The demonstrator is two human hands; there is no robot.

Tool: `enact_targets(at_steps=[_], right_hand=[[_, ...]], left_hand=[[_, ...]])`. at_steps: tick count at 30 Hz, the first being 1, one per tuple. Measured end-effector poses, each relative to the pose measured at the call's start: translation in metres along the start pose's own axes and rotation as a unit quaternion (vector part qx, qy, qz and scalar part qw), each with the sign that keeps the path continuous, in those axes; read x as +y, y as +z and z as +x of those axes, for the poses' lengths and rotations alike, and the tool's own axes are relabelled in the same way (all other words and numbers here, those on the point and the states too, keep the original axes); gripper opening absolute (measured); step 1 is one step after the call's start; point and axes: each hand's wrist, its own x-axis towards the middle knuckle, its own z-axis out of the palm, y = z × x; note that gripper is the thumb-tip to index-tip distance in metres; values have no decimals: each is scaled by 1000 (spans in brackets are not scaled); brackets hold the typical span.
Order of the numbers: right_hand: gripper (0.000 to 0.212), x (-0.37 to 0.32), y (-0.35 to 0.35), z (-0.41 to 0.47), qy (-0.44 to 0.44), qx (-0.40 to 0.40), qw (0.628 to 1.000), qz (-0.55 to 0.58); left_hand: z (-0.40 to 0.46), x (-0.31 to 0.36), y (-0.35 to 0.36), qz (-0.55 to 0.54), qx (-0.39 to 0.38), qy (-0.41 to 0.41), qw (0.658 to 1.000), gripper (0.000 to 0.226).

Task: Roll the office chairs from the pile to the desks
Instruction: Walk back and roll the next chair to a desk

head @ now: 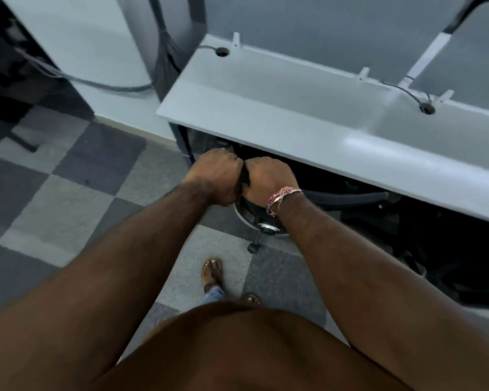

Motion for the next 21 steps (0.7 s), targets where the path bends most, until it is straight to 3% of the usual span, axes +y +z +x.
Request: enact_targets(at_steps=[7,12,21], right_hand=[[32,-121,-8,57,-134,-12,991,-3],[35,-233,-7,109,-233,-30,972,-27],[32,-444,-1,212,-322,-36,946,-25]], left_hand=[[-96,-84,6,-49,-14,-183,982,33],[-171,-171,24,-67,-26,-279,958,38],[-297,-343,44,-110,-39,-409,905,32]])
